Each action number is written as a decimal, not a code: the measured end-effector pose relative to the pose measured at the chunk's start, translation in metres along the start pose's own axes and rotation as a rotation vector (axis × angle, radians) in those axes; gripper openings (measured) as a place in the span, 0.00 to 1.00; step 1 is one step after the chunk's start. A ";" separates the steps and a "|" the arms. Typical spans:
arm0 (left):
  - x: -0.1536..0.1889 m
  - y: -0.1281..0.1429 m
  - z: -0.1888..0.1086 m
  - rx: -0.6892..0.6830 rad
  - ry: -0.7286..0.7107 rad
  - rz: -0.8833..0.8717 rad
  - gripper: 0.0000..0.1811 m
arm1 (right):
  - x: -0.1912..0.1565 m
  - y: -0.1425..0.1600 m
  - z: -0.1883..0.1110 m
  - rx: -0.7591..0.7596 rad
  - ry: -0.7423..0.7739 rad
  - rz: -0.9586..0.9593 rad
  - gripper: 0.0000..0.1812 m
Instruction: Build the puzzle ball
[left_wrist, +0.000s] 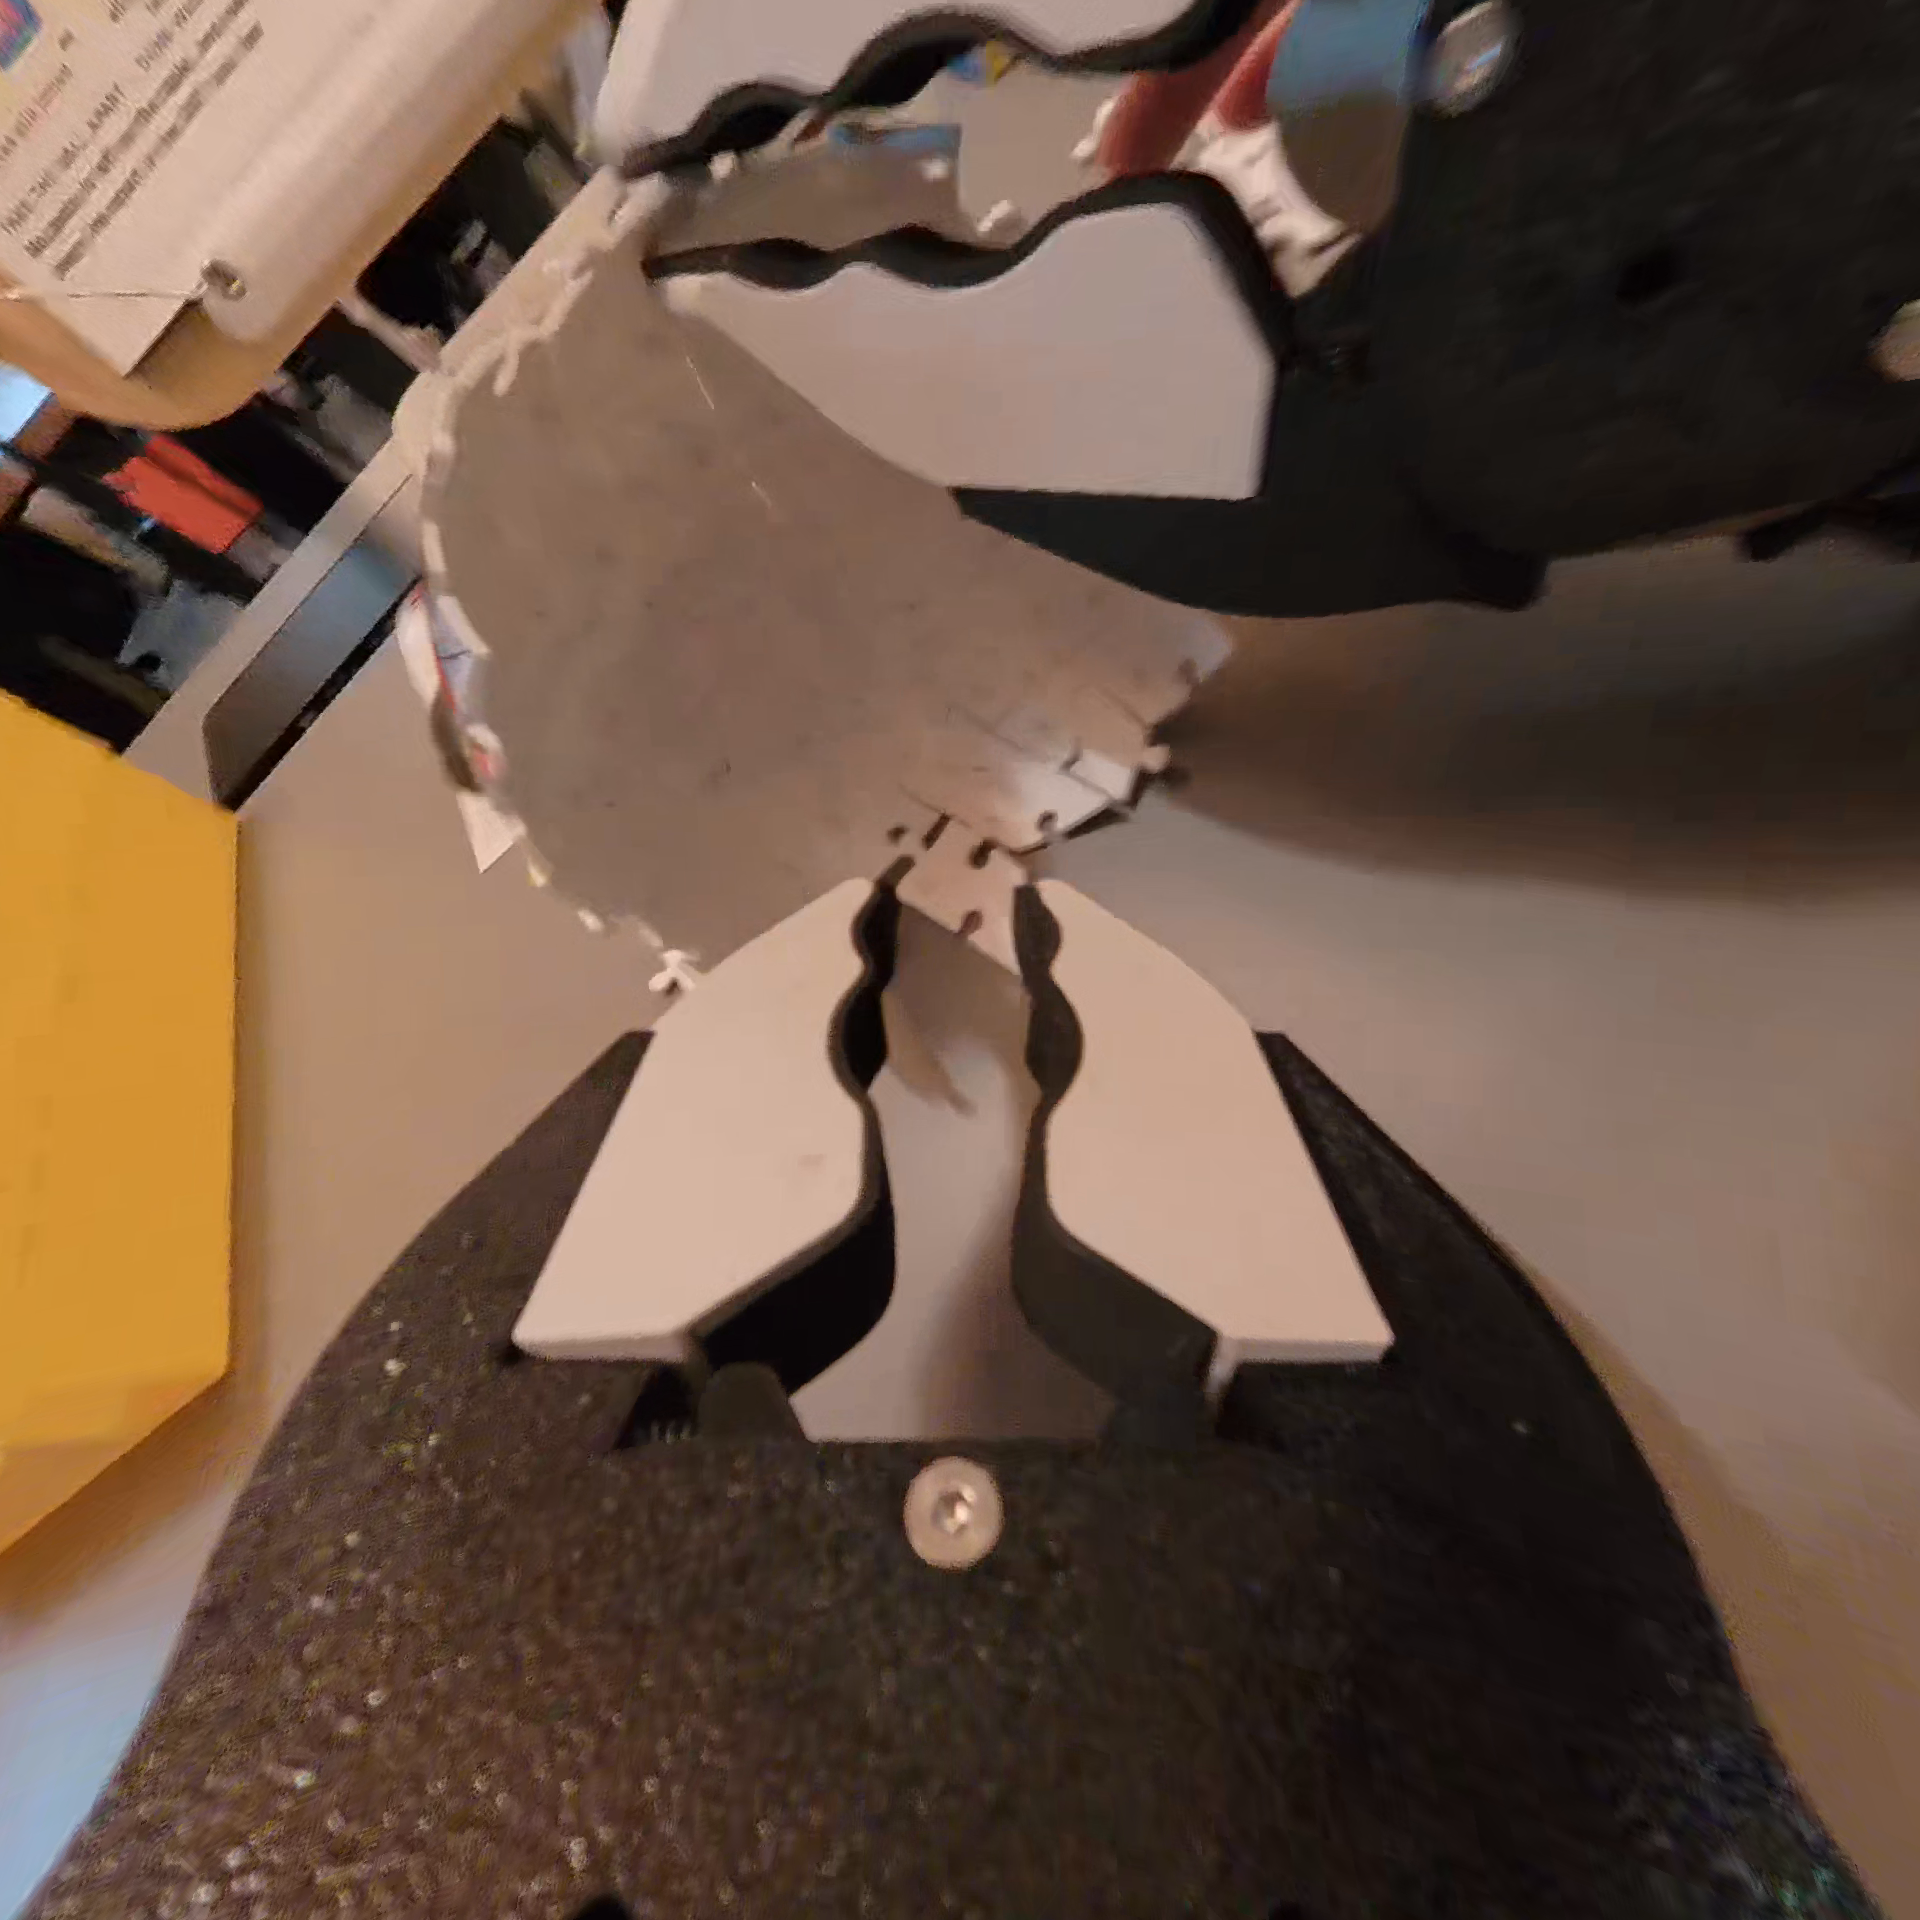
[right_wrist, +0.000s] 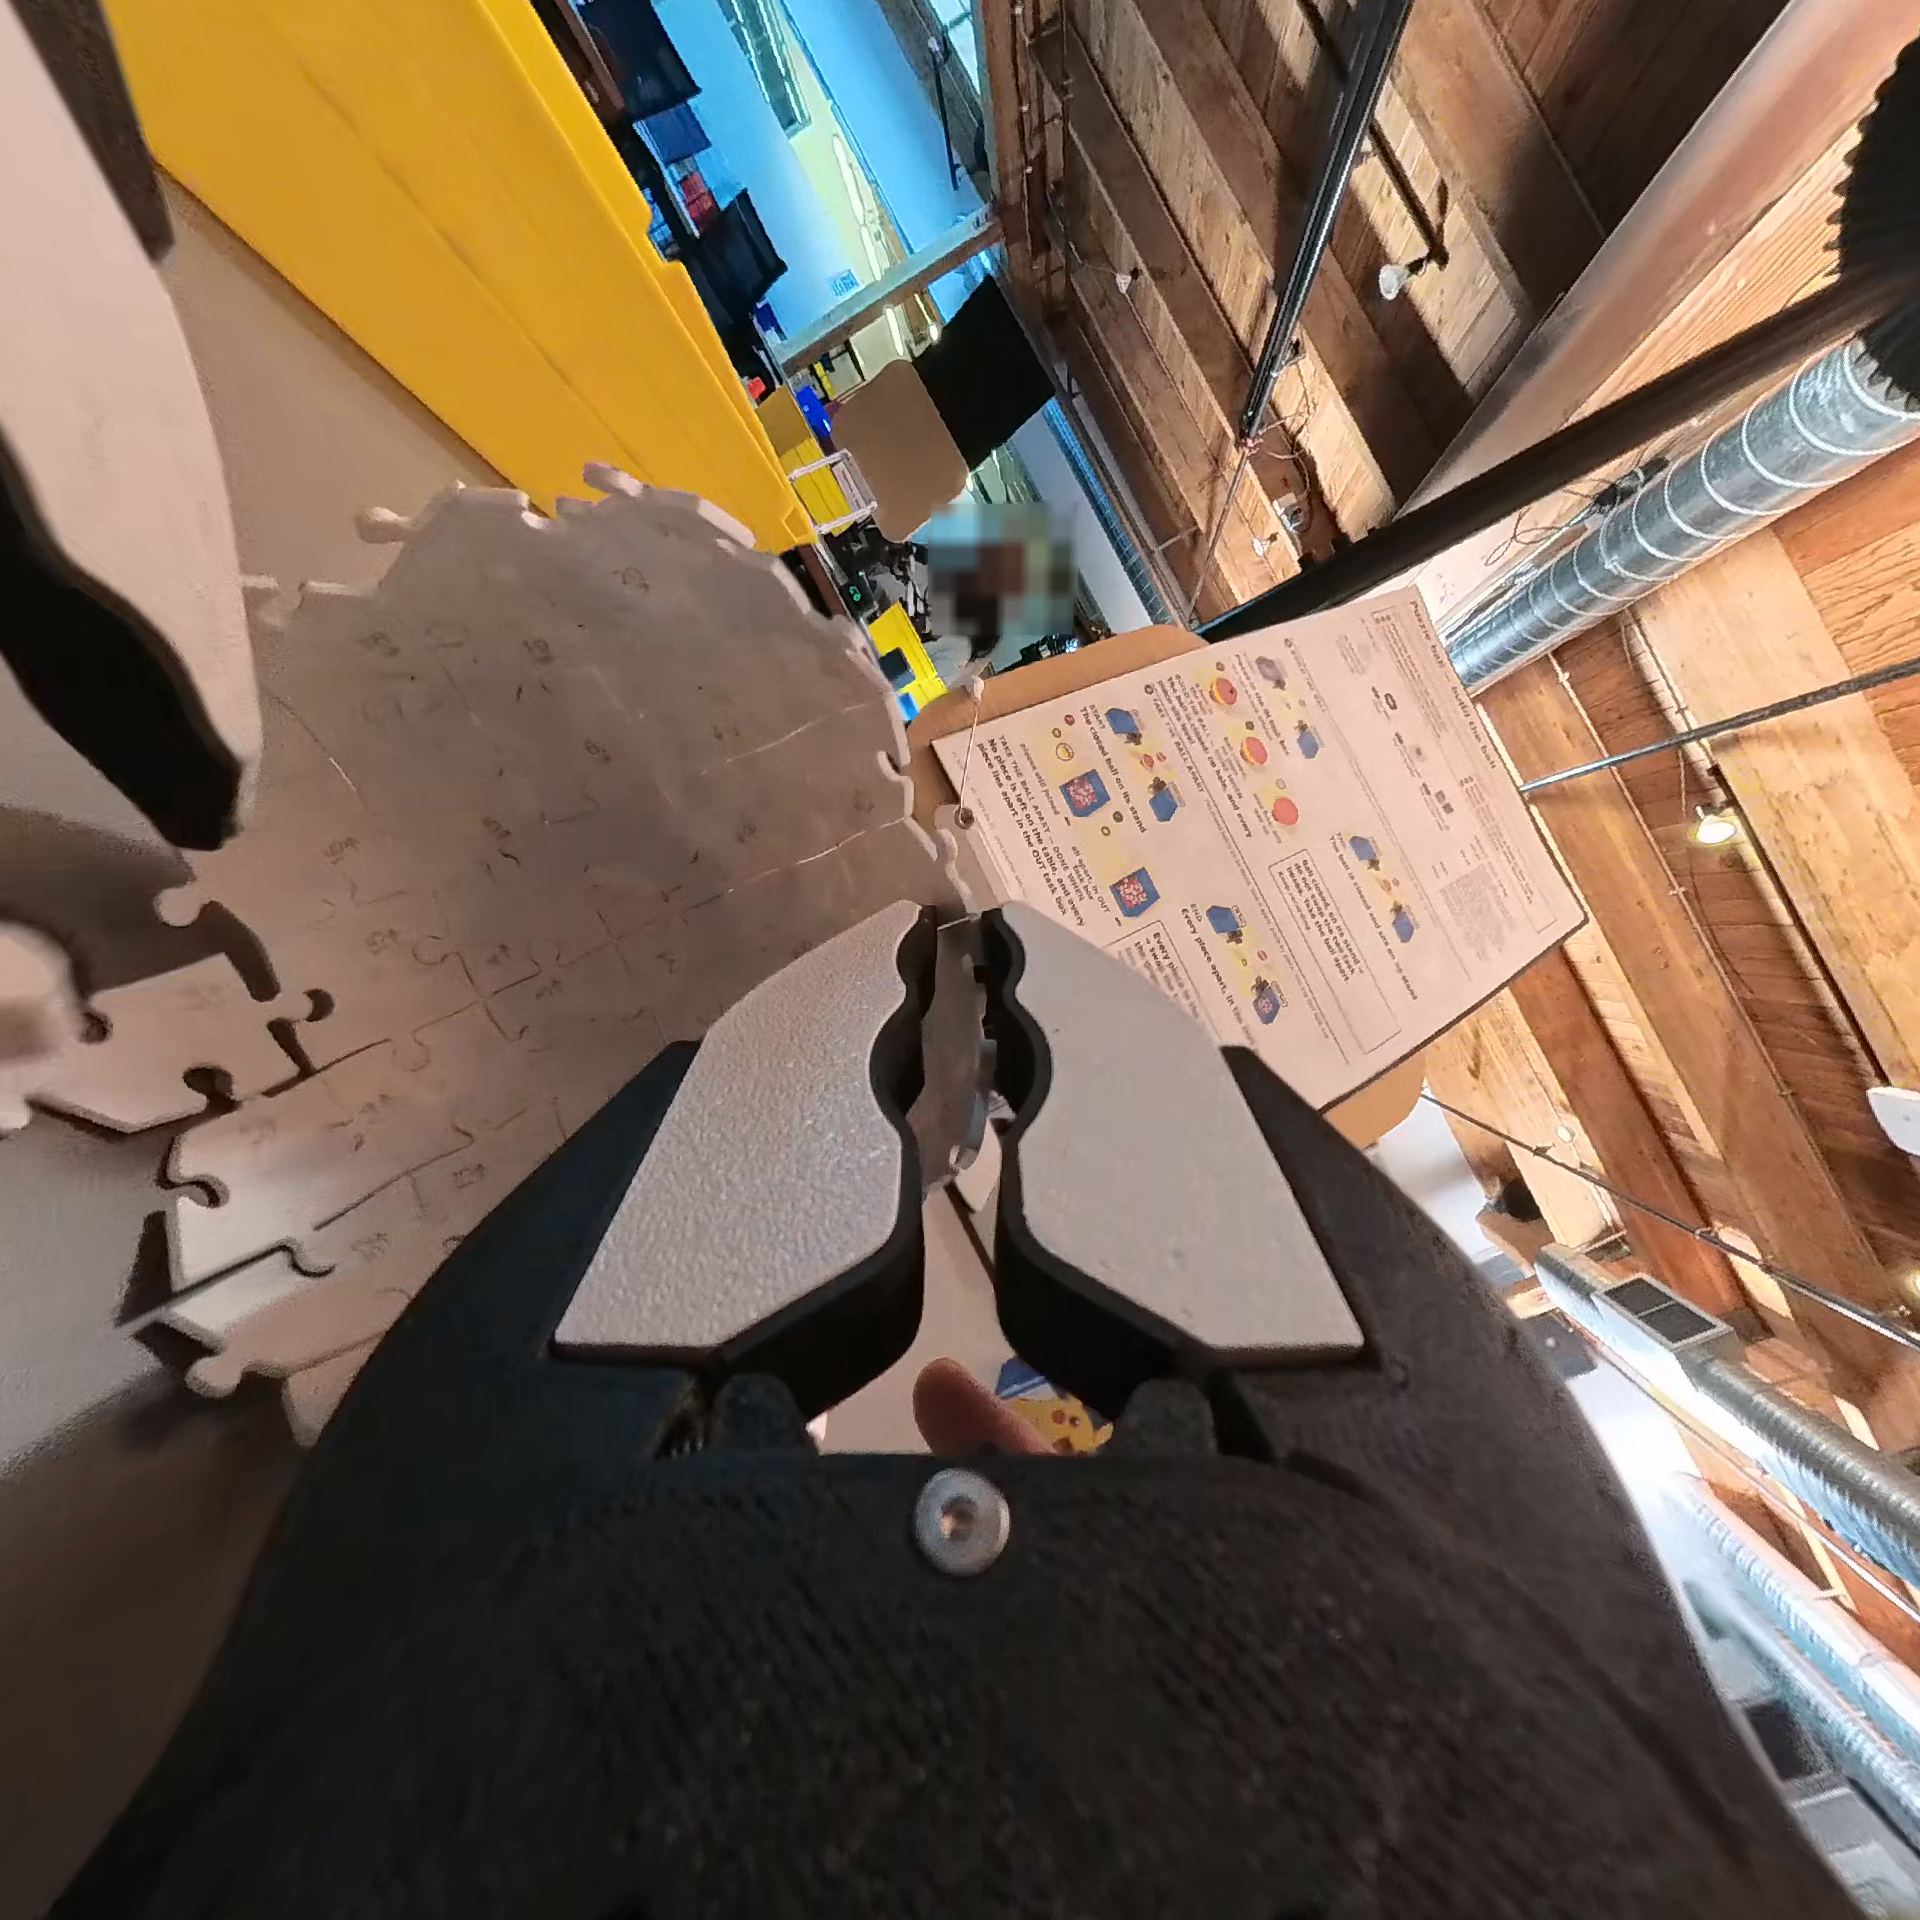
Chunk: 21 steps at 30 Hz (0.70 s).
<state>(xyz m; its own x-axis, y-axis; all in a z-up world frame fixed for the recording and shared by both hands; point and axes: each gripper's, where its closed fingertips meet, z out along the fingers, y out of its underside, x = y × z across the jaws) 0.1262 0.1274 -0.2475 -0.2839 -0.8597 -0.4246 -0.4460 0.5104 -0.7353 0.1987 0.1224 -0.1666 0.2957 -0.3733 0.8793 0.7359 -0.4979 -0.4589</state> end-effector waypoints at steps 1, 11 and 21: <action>-0.006 0.003 0.002 -0.029 -0.039 -0.009 0.08 | 0.000 -0.001 0.000 0.005 0.001 -0.012 0.05; -0.009 0.008 0.014 -0.071 -0.149 -0.101 0.00 | -0.002 -0.006 -0.001 0.024 0.009 -0.037 0.05; 0.010 0.014 0.031 -0.176 0.115 -0.368 0.00 | -0.001 -0.004 -0.001 0.034 0.004 -0.001 0.04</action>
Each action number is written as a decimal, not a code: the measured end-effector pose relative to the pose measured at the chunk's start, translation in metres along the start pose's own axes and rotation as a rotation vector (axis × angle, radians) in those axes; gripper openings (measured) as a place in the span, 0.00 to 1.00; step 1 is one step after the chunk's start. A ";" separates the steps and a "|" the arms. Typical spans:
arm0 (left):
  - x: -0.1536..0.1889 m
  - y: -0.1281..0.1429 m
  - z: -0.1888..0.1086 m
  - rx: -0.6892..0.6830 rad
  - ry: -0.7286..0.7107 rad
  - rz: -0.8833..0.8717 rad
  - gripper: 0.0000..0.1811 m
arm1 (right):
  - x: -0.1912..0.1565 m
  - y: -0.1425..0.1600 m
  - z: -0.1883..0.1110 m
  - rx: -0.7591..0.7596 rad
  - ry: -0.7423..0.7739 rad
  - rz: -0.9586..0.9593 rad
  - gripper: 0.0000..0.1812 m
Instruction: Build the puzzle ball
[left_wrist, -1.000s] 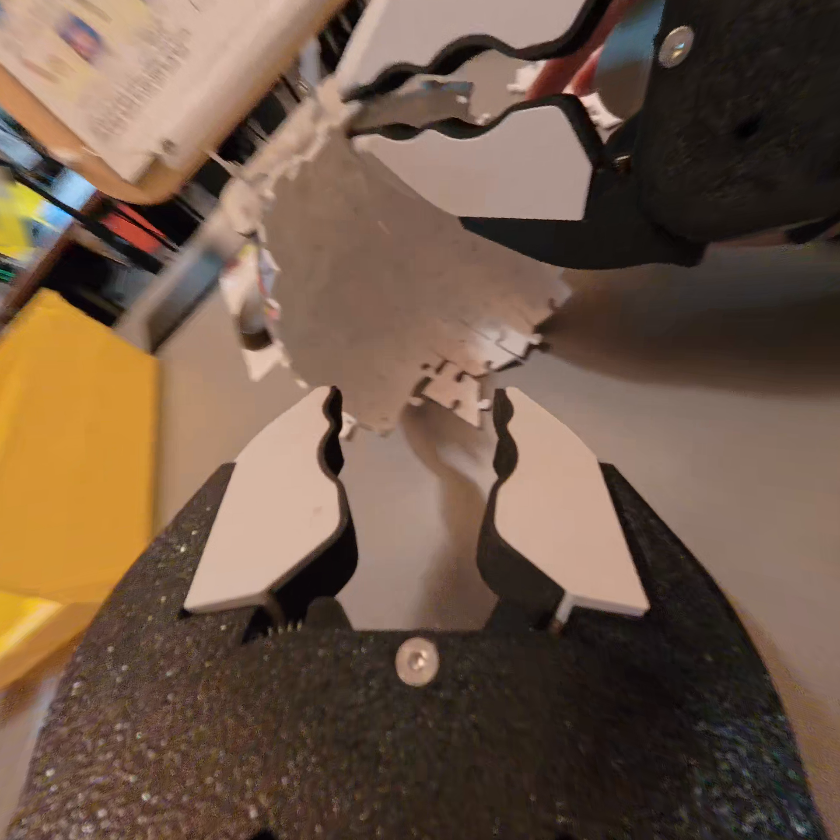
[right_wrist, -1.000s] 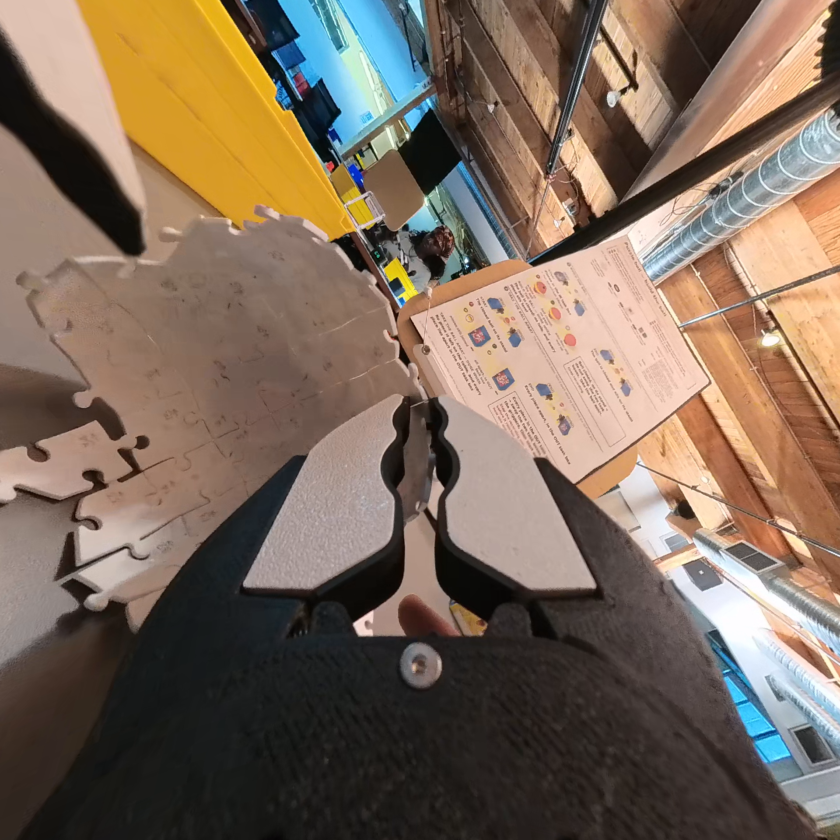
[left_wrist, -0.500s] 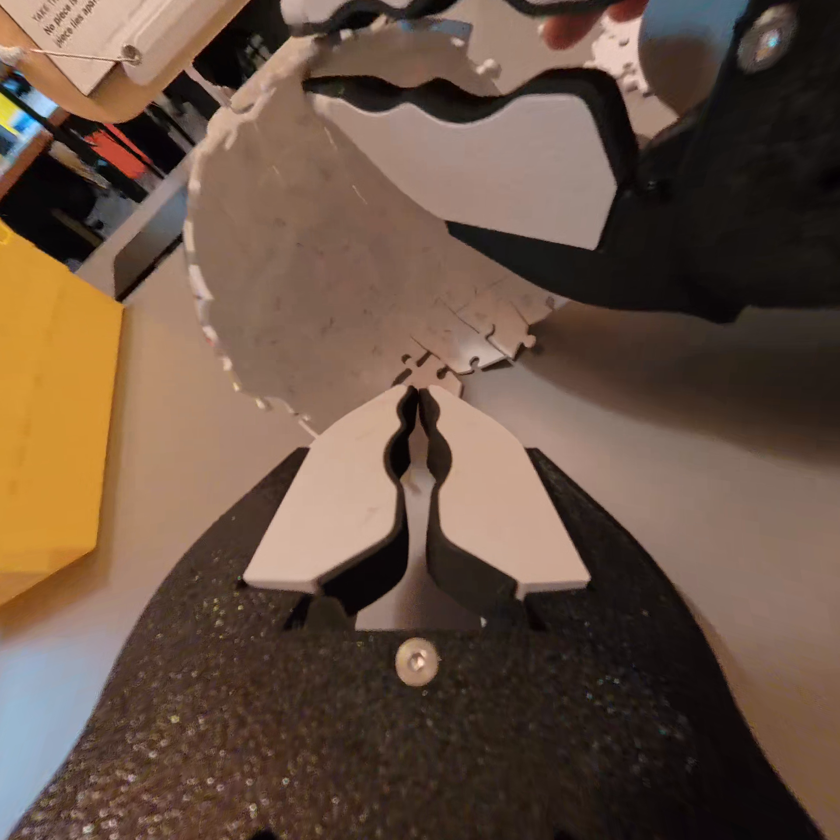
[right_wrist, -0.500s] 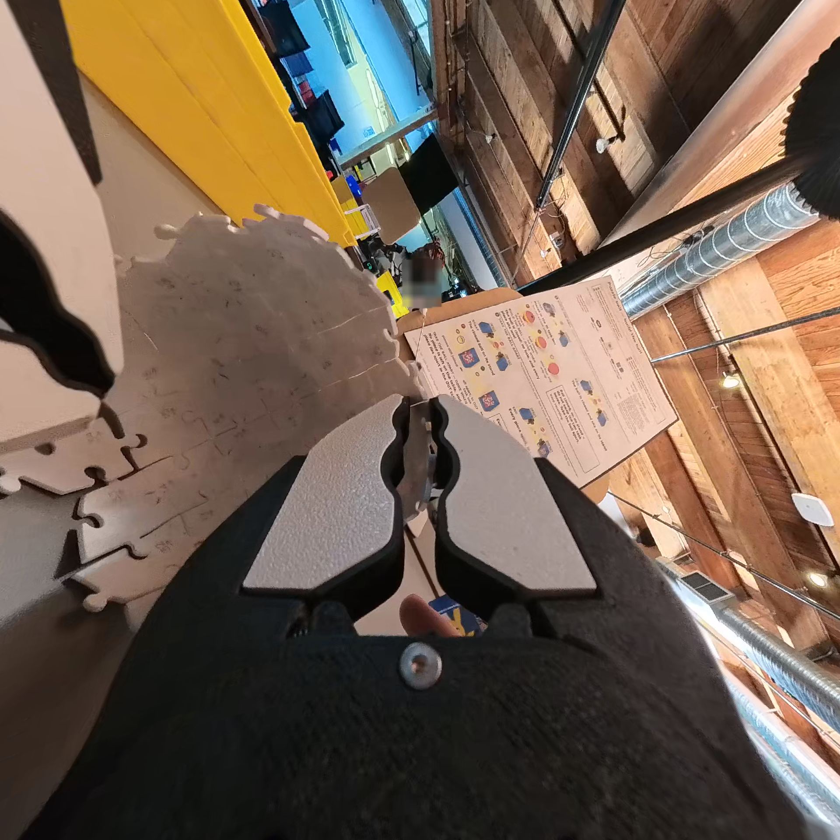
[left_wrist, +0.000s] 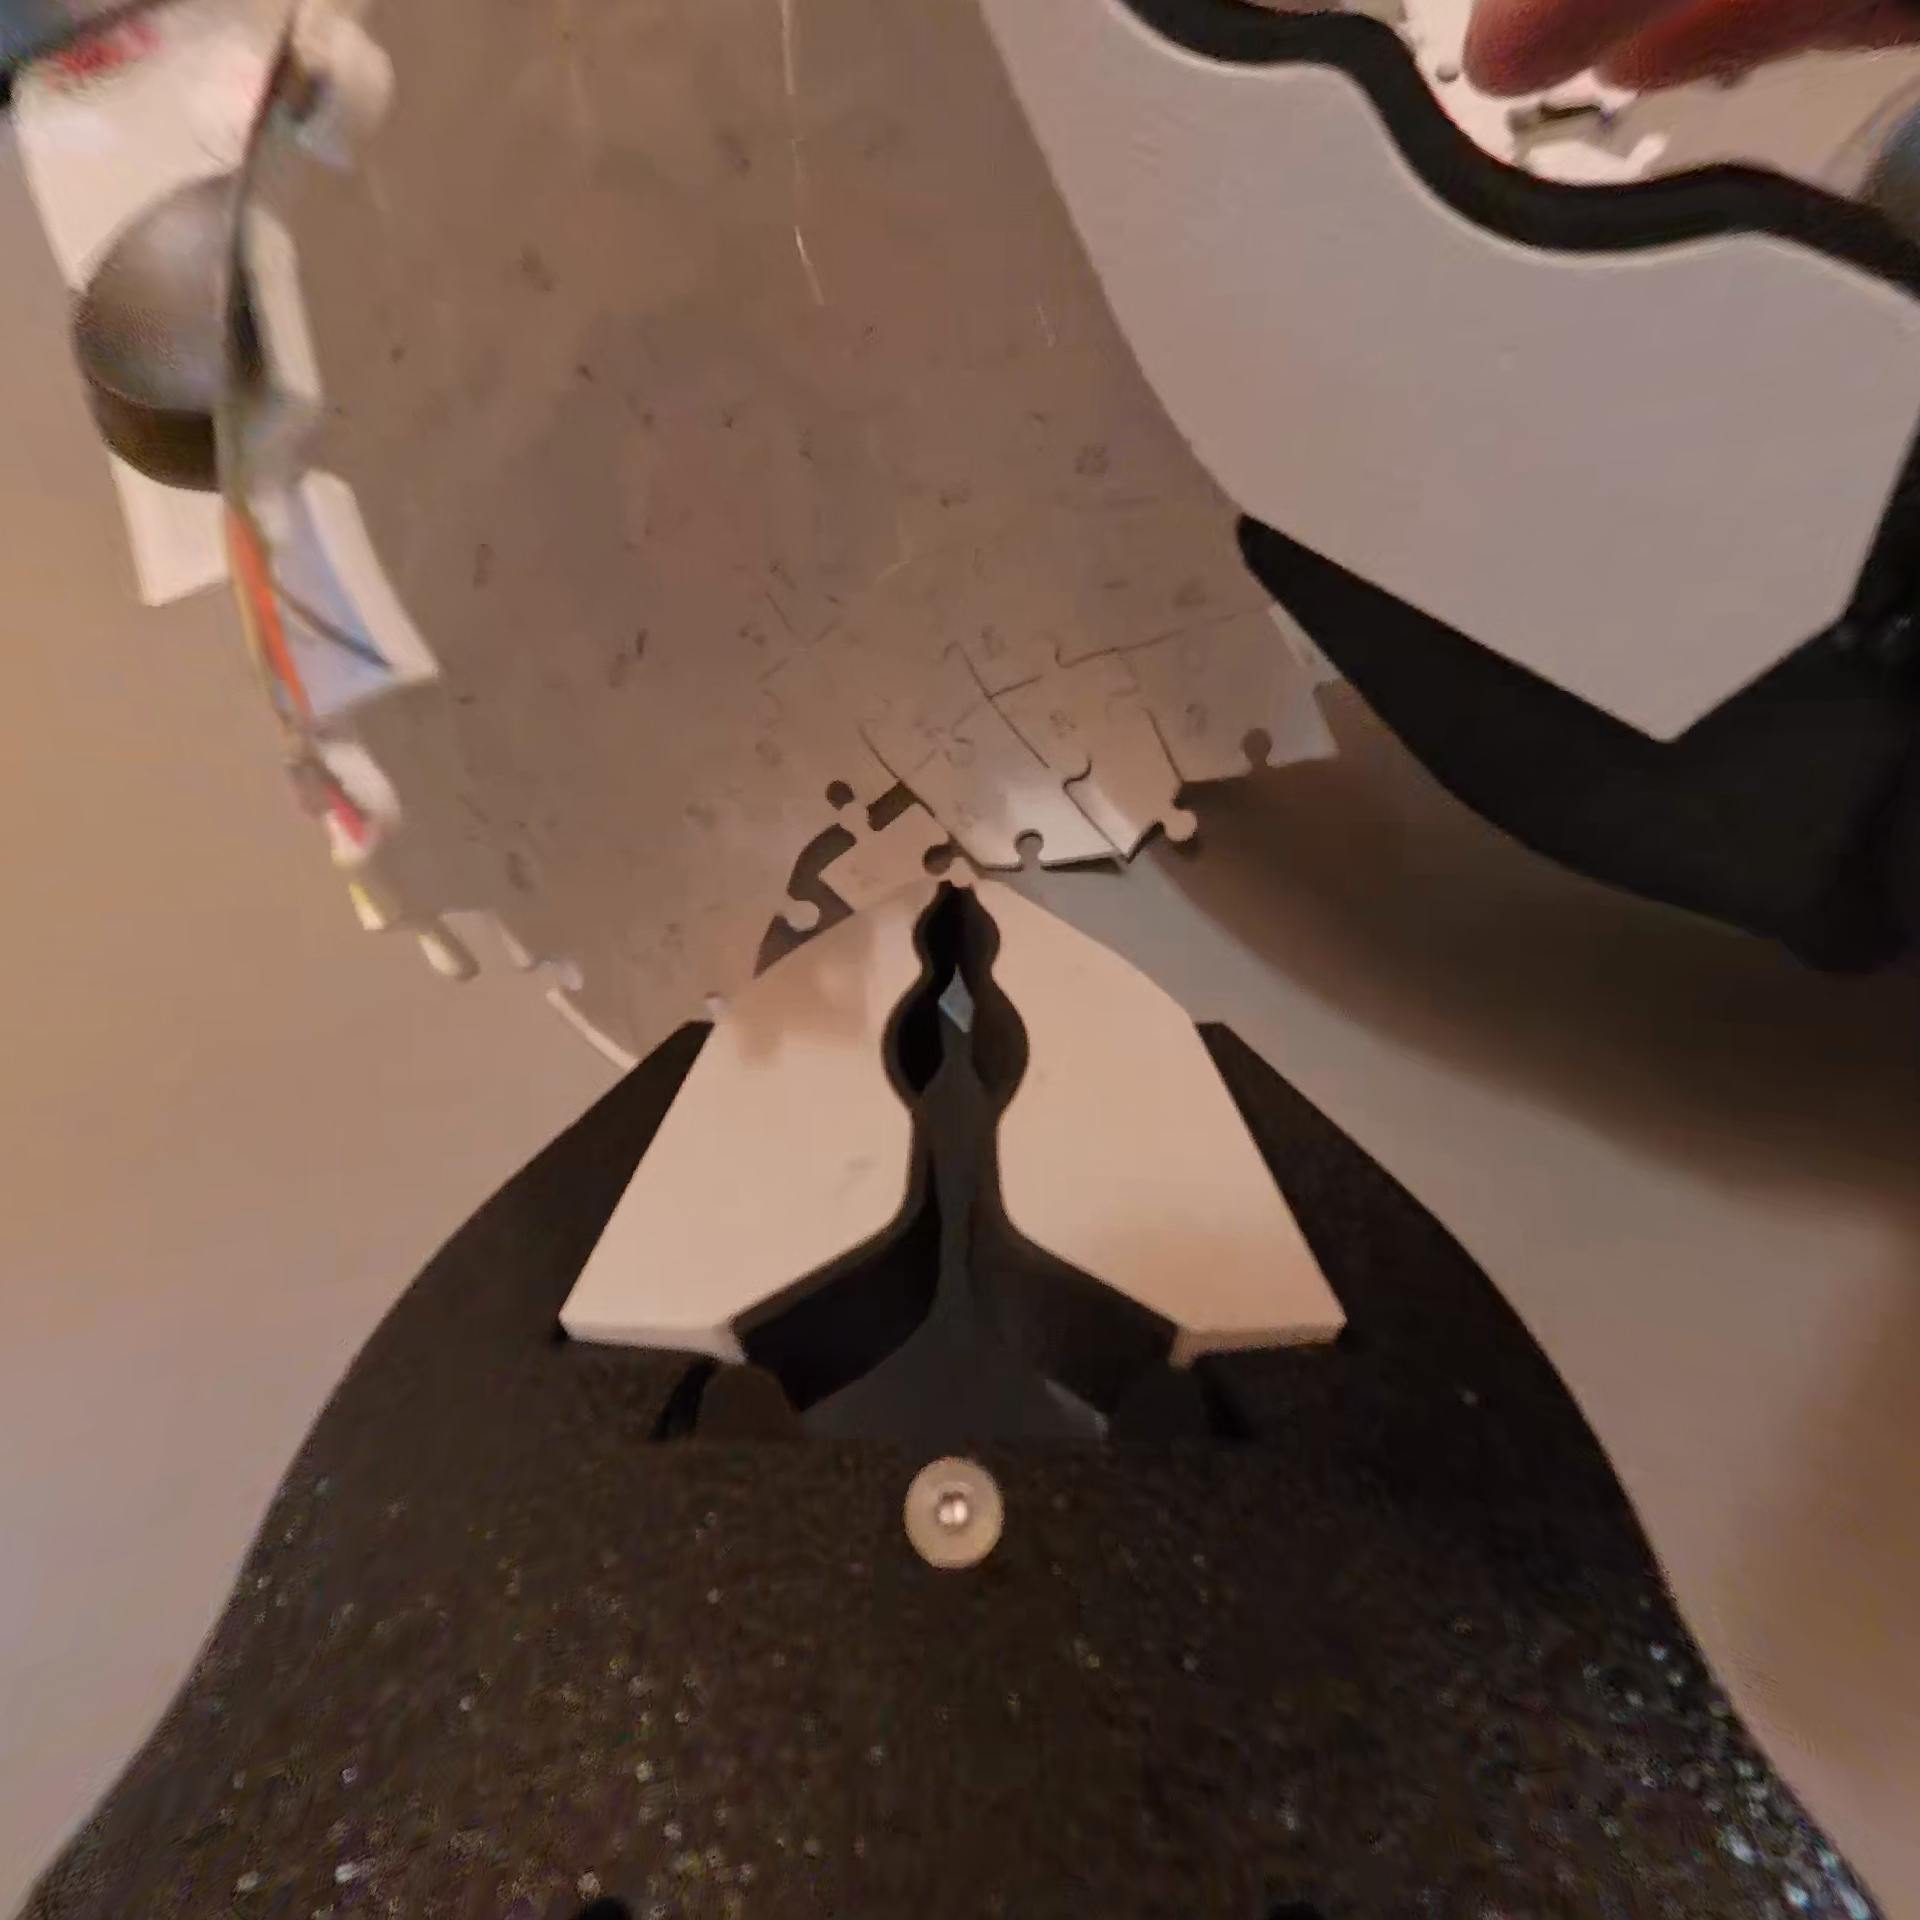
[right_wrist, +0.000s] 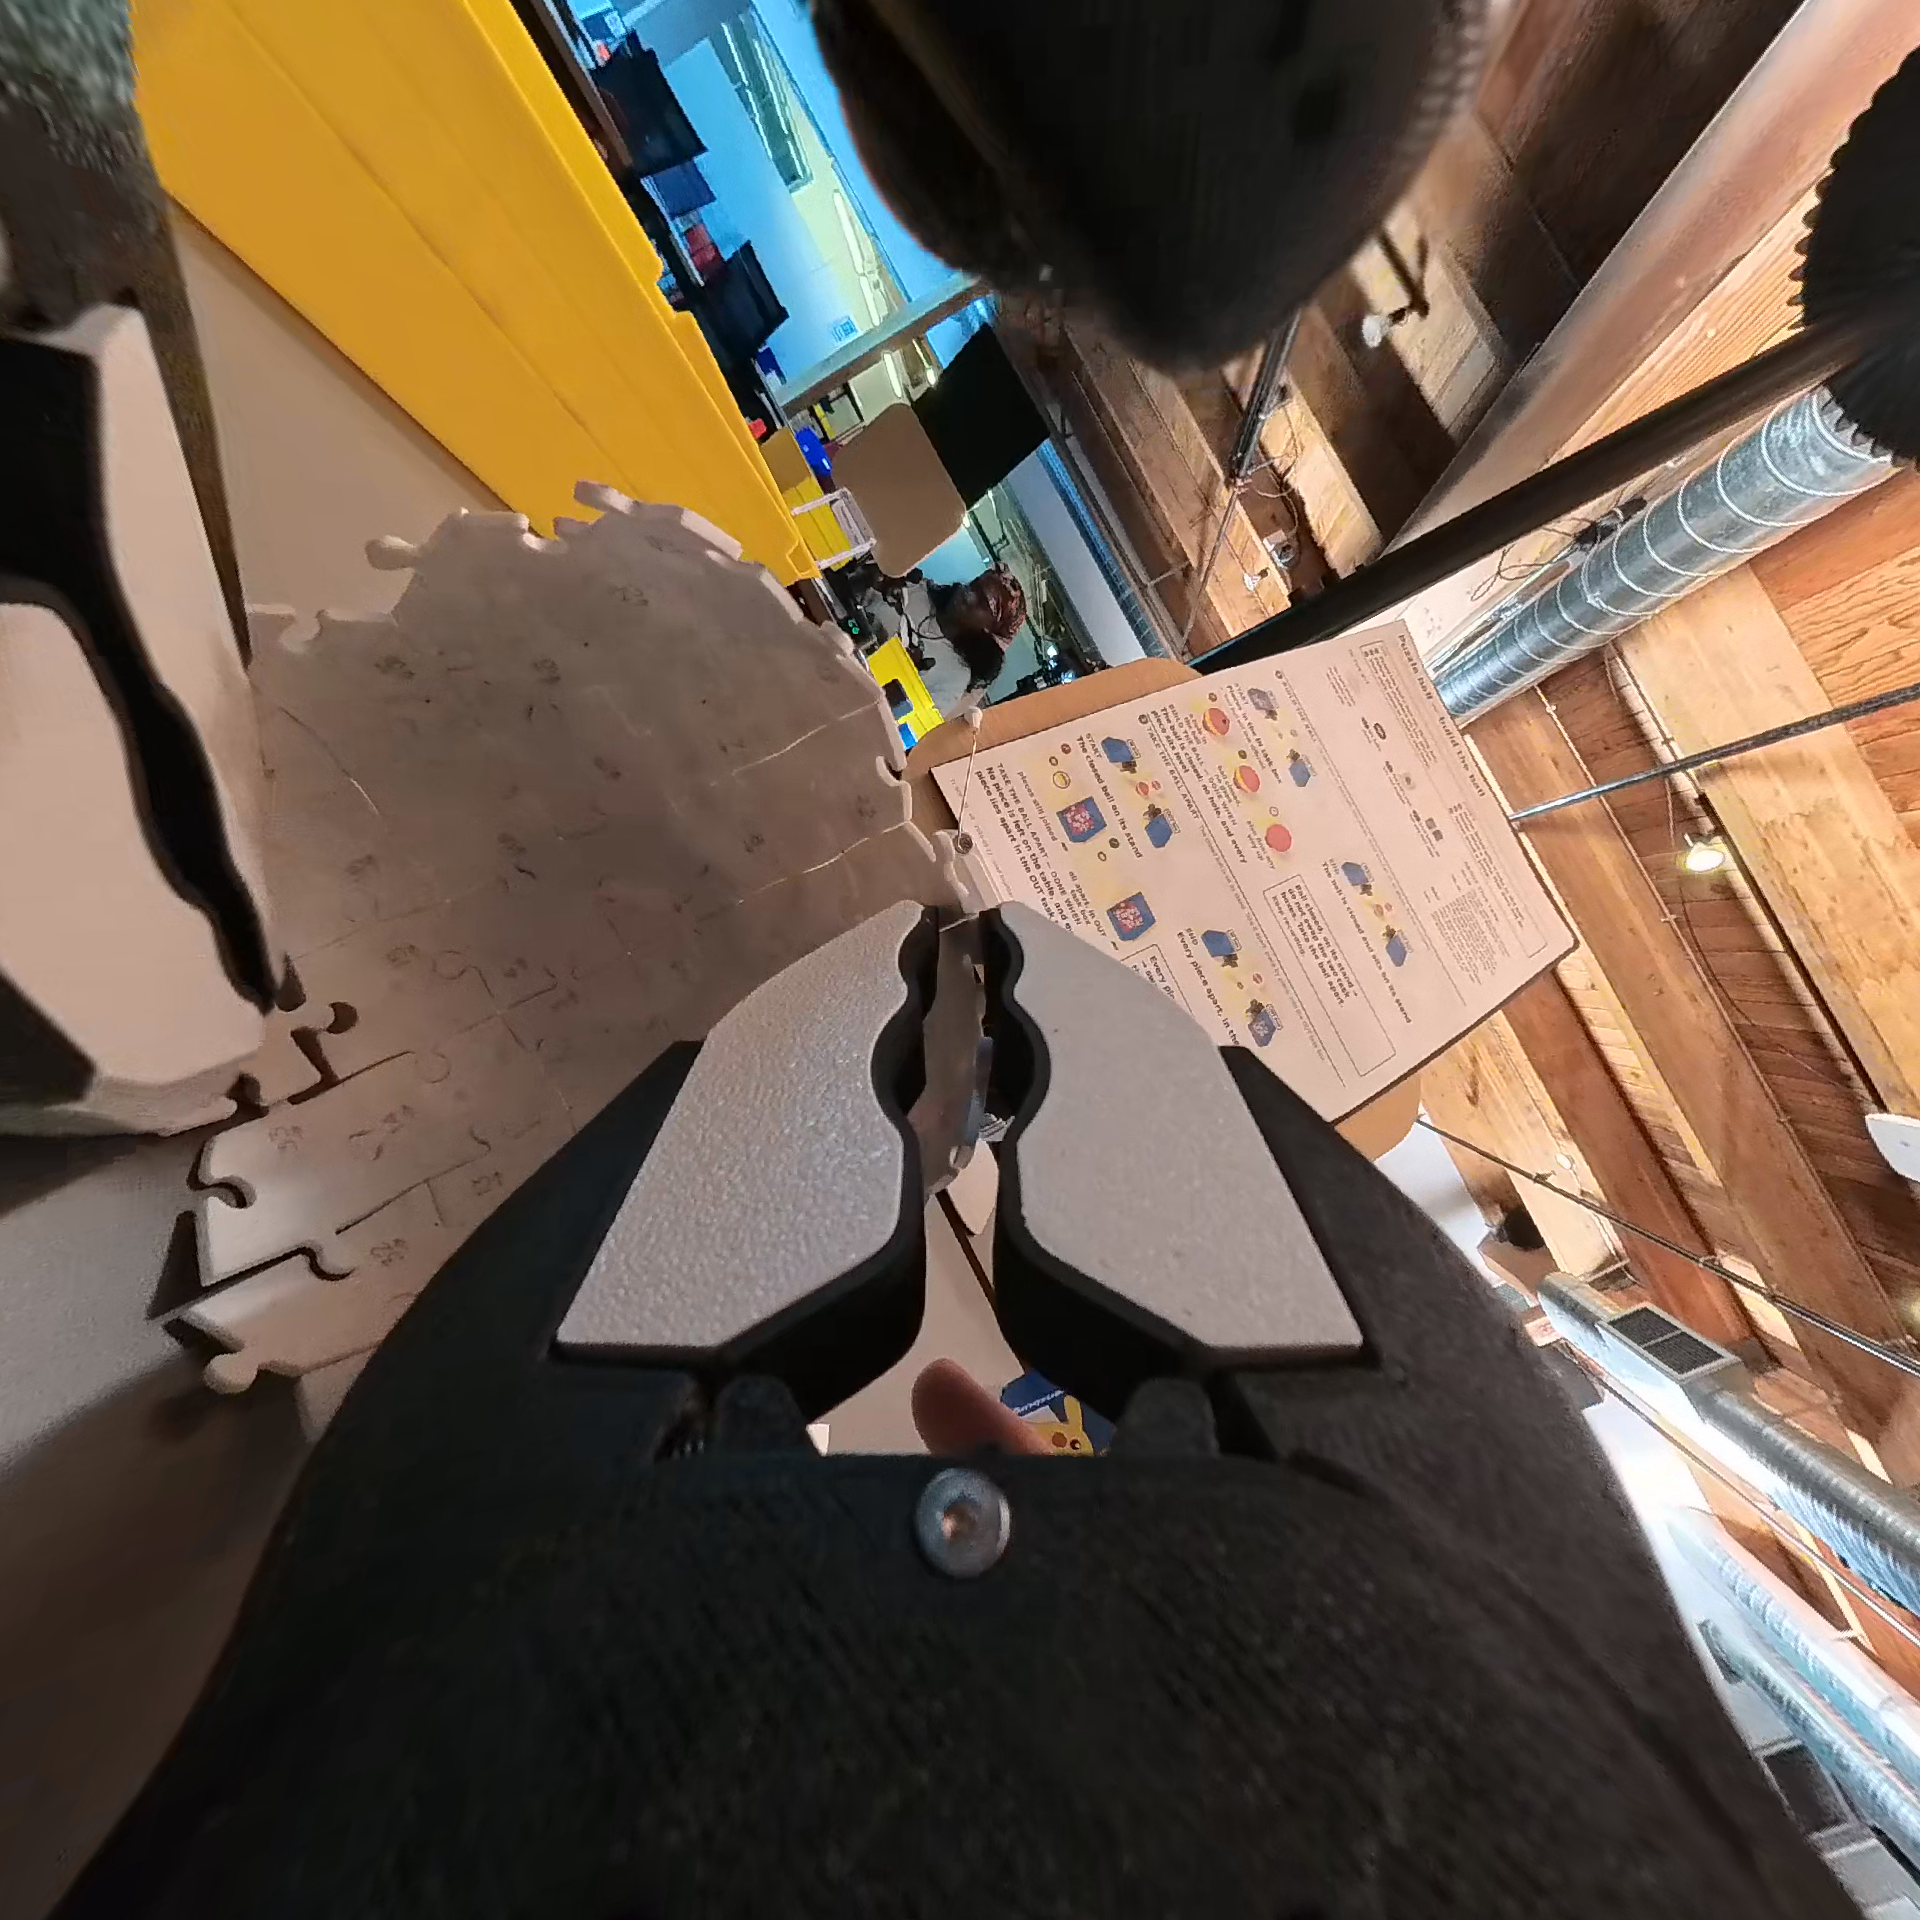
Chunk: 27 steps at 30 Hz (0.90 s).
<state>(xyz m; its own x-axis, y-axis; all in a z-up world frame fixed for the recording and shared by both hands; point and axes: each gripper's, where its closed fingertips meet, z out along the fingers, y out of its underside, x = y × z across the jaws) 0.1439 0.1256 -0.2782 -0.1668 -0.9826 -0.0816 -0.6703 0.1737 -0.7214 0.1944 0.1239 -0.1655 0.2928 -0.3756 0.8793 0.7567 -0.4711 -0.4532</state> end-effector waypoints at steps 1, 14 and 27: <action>0.001 0.001 0.002 -0.013 0.020 -0.024 0.00 | 0.000 -0.001 0.000 0.005 -0.002 0.000 0.04; -0.008 0.001 0.005 -0.044 -0.057 0.051 0.00 | 0.000 0.001 0.001 0.007 -0.001 0.020 0.04; -0.019 -0.004 0.009 -0.040 -0.163 0.030 0.00 | 0.001 0.003 0.002 0.007 0.000 0.045 0.04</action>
